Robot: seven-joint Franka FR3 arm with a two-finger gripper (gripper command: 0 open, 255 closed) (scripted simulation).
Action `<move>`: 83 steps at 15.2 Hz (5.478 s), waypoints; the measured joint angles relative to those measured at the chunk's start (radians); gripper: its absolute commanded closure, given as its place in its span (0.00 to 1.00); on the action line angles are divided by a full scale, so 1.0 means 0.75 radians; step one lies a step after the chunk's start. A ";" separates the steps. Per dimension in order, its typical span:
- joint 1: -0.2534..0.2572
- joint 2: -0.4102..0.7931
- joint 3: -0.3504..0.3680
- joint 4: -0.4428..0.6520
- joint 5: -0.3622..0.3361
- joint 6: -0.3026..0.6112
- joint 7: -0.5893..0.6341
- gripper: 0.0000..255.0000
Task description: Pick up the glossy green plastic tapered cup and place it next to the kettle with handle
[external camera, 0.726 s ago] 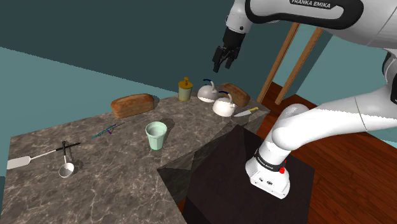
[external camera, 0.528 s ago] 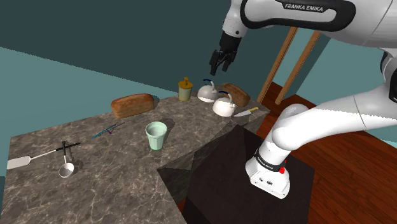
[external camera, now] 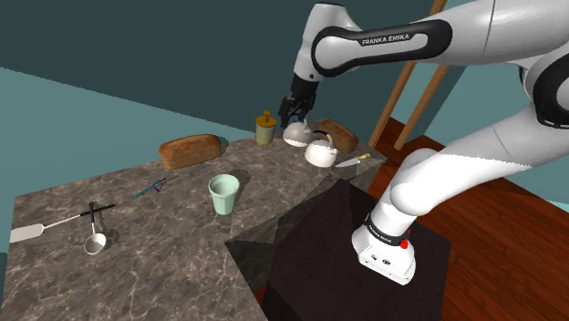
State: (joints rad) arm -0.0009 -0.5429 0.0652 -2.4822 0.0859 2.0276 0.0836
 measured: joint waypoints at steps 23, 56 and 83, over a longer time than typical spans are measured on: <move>0.082 1.142 0.085 0.303 -0.016 0.818 0.095 0.00; 0.108 1.384 0.073 0.447 -0.037 0.913 0.109 1.00; 0.087 1.003 0.093 0.468 -0.010 0.512 0.117 1.00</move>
State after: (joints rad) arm 0.0645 0.2096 0.1347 -2.1309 0.0784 2.4118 0.1717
